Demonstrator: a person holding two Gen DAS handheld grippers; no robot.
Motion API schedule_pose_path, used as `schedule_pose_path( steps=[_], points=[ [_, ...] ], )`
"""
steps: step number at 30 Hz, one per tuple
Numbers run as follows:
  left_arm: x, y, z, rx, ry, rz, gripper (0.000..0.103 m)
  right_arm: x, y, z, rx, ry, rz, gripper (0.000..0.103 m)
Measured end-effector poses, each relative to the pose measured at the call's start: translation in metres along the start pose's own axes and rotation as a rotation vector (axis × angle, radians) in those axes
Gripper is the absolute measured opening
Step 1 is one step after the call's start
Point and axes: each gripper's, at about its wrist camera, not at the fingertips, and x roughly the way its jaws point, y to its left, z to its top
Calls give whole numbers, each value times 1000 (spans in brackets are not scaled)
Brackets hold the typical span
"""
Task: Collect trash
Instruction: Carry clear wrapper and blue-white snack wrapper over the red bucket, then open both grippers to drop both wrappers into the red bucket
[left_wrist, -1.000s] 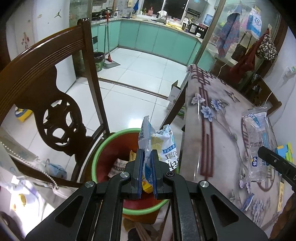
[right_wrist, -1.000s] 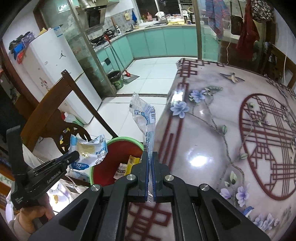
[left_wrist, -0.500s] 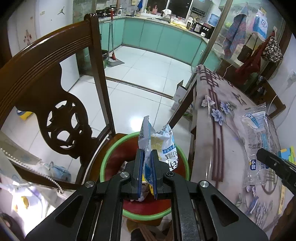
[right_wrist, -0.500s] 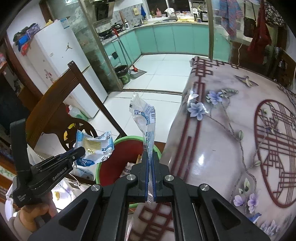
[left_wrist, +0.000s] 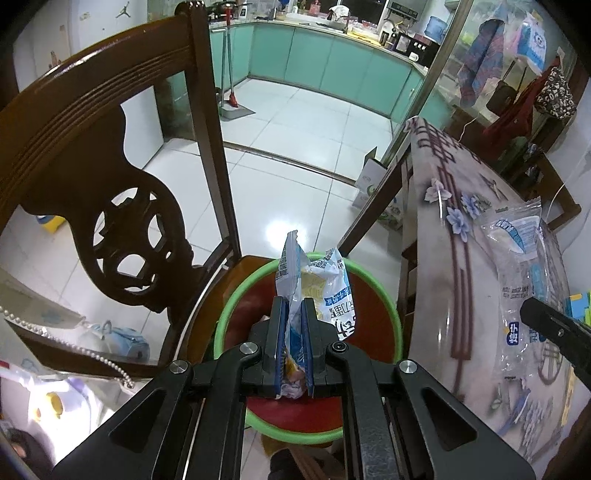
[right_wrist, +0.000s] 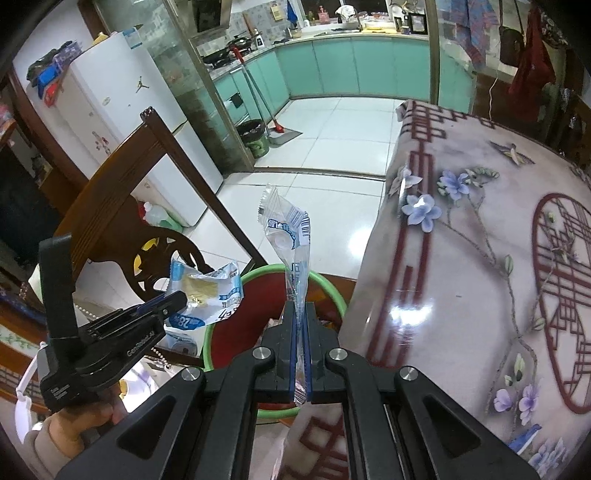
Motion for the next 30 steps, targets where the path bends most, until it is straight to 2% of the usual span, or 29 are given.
schedule_pose_path(
  steps=[9,30],
  points=[
    [16,6,1,6,41,14,8,27,6,-6,19,62,35,2],
    [47,10,4,6,118,25,8,55,-5,-8,44,132,32,2]
  ],
)
